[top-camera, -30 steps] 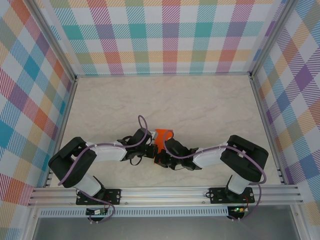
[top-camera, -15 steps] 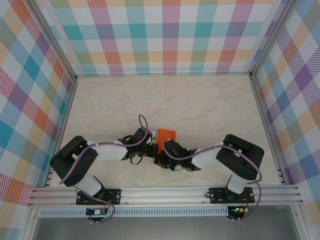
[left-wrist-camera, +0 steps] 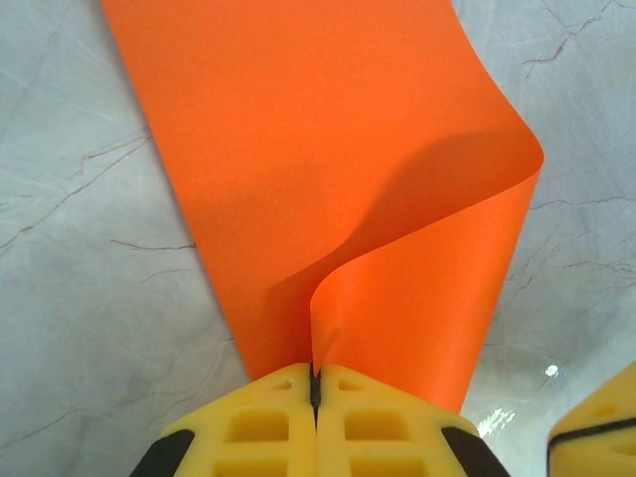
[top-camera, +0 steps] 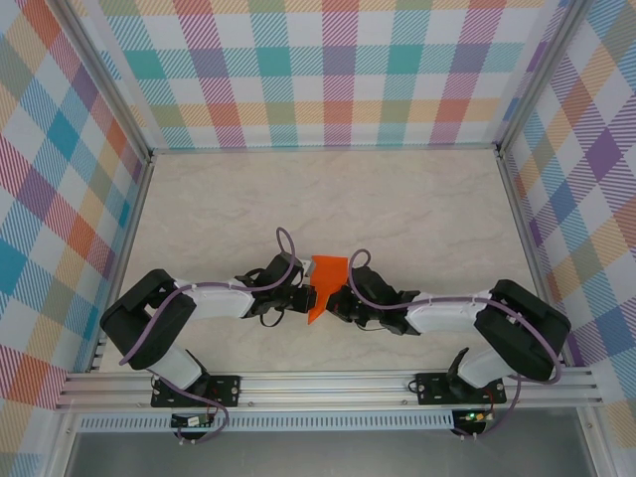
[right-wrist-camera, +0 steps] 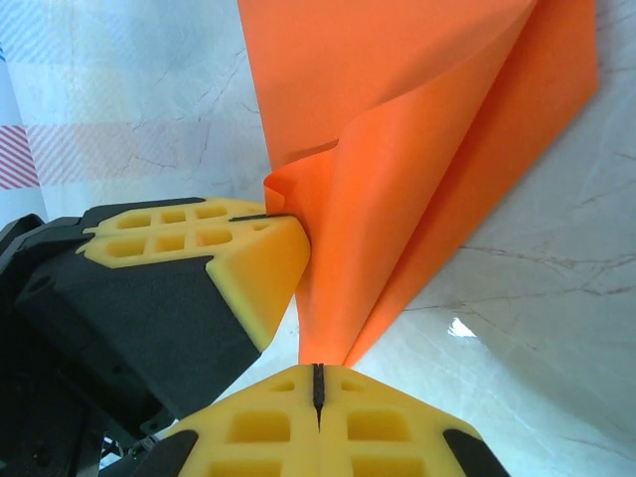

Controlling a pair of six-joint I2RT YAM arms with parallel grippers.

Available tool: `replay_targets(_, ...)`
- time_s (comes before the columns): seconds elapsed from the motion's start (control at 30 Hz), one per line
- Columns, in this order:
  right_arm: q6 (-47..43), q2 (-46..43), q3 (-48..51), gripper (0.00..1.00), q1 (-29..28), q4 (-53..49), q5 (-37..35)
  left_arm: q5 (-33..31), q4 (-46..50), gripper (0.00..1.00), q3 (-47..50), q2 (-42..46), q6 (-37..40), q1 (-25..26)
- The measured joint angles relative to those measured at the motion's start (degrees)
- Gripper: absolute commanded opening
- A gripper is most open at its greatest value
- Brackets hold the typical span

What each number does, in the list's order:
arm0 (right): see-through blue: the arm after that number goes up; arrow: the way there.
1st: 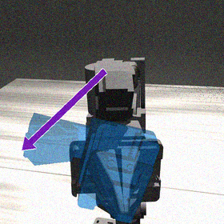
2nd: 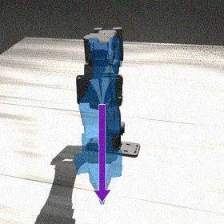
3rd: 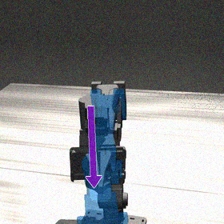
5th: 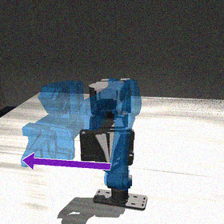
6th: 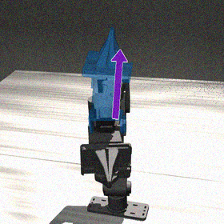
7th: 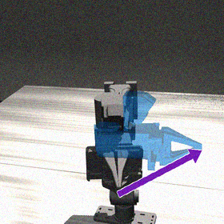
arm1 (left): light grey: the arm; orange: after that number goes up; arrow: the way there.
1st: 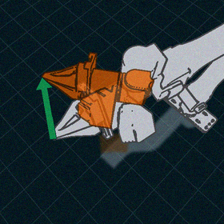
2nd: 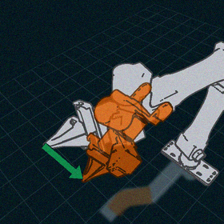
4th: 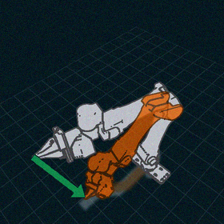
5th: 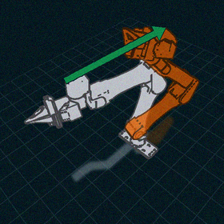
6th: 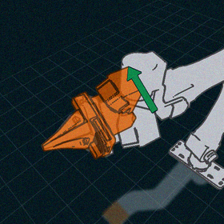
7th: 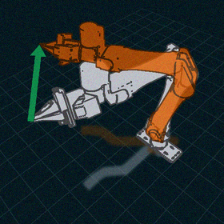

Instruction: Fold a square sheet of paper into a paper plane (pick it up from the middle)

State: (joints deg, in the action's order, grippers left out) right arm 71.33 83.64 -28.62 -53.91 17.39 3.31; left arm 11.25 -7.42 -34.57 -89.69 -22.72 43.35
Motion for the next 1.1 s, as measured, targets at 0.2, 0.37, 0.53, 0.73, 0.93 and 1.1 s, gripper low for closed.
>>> replay_targets(0.2,-0.7,5.2,-2.0,0.0,1.5,1.9,3.2,0.3,-0.3,0.05,0.0,-0.2,0.0,0.0)
replay_targets(0.37,-1.5,7.0,-4.6,0.0,1.9,2.7,4.1,0.3,-0.2,0.05,-0.2,-0.3,0.0,0.0)
replay_targets(0.53,-1.5,8.1,-4.4,0.0,2.2,2.6,4.2,0.3,-0.1,0.05,-0.5,-0.6,0.2,0.0)
replay_targets(0.73,-1.5,8.3,-1.6,0.0,2.9,3.0,3.5,1.1,-0.1,0.05,-1.3,-1.5,0.7,0.0)
replay_targets(0.93,-1.7,8.1,-1.5,0.0,3.3,2.9,3.8,1.2,0.1,0.05,-1.7,-1.7,1.3,0.0)
replay_targets(1.1,-3.5,3.9,-1.6,0.0,5.5,-1.0,3.8,1.4,0.4,0.05,-2.0,-1.9,1.4,0.0)
